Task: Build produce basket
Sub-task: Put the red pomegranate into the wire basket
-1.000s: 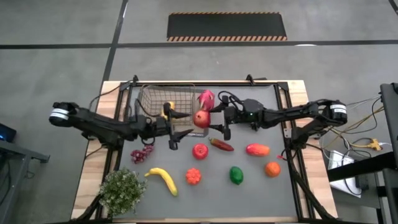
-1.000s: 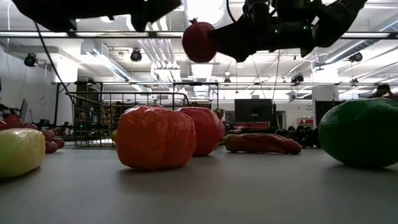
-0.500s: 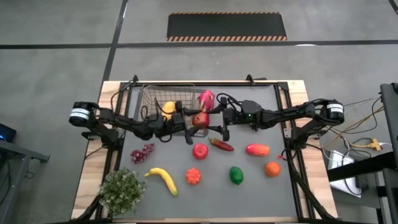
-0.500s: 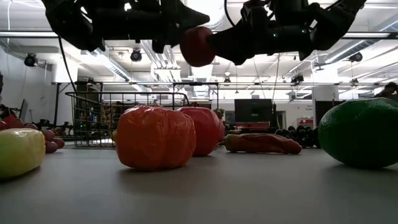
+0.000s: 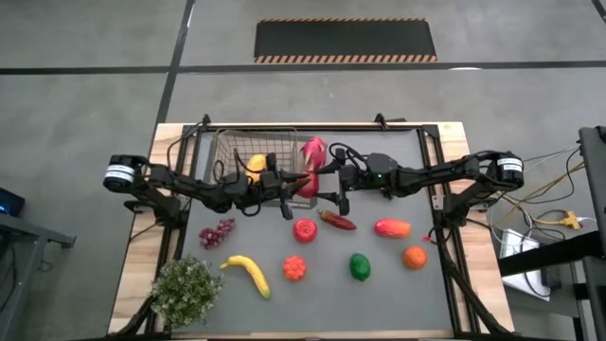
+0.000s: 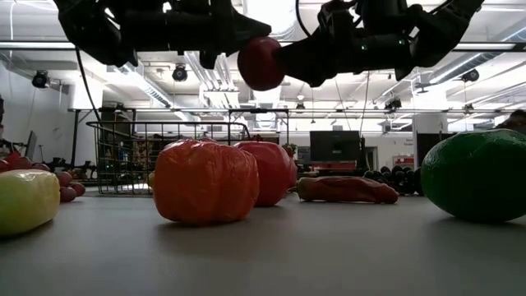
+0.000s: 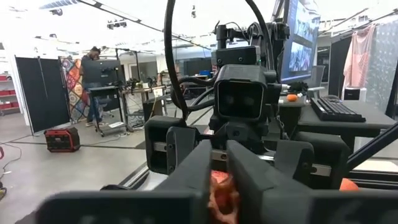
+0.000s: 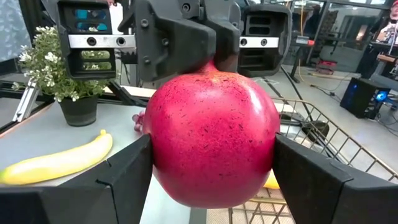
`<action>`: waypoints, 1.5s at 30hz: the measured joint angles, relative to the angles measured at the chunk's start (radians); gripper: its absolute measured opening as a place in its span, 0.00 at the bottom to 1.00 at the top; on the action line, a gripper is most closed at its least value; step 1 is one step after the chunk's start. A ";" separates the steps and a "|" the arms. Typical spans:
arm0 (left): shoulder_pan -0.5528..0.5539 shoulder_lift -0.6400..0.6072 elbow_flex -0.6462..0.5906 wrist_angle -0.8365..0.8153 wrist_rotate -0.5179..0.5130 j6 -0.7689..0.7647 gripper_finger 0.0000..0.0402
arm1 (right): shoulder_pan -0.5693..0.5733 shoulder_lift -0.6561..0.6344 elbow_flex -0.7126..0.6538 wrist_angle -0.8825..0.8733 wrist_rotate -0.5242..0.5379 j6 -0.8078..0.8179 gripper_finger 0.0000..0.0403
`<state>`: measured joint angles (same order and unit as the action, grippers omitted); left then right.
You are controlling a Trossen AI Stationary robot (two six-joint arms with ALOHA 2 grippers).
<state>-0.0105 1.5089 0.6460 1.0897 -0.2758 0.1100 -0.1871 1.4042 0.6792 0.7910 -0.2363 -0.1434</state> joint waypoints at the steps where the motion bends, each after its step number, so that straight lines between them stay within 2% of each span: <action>1: 0.000 0.000 0.000 0.000 0.000 0.000 0.03 | 0.000 0.000 0.000 -0.001 0.000 0.002 0.70; 5: 0.000 0.000 -0.001 -0.002 0.000 0.000 0.02 | 0.000 0.000 0.000 -0.005 0.000 0.015 0.72; 14: -0.002 0.003 -0.004 -0.023 0.006 -0.003 0.00 | 0.000 -0.001 0.003 0.003 0.002 0.047 0.91; 22: 0.004 -0.007 -0.004 -0.013 -0.031 0.004 0.00 | -0.005 -0.045 0.002 -0.063 0.036 0.039 0.92; 27: 0.039 -0.055 -0.003 -0.083 -0.122 0.010 0.00 | -0.013 -0.174 0.002 -0.244 0.154 0.012 0.92; 29: 0.063 -0.081 -0.002 -0.172 -0.204 0.011 0.00 | -0.014 -0.229 0.002 -0.321 0.192 0.010 0.92; 33: 0.124 -0.118 -0.002 -0.320 -0.396 0.011 0.00 | -0.014 -0.321 0.002 -0.447 0.195 0.020 0.92; 35: 0.165 -0.120 -0.002 -0.360 -0.458 -0.003 0.00 | -0.014 -0.350 -0.001 -0.477 0.195 0.036 0.92; 40: 0.264 -0.067 -0.011 -0.409 -0.459 -0.143 0.00 | -0.014 -0.385 -0.036 -0.496 0.195 0.055 0.92; 45: 0.315 0.023 -0.007 -0.395 -0.456 -0.174 0.00 | -0.014 -0.384 -0.060 -0.494 0.195 0.066 0.92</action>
<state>0.3043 1.5316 0.6393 0.6947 -0.7313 -0.0635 -0.2008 1.0200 0.6191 0.2966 -0.0413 -0.0770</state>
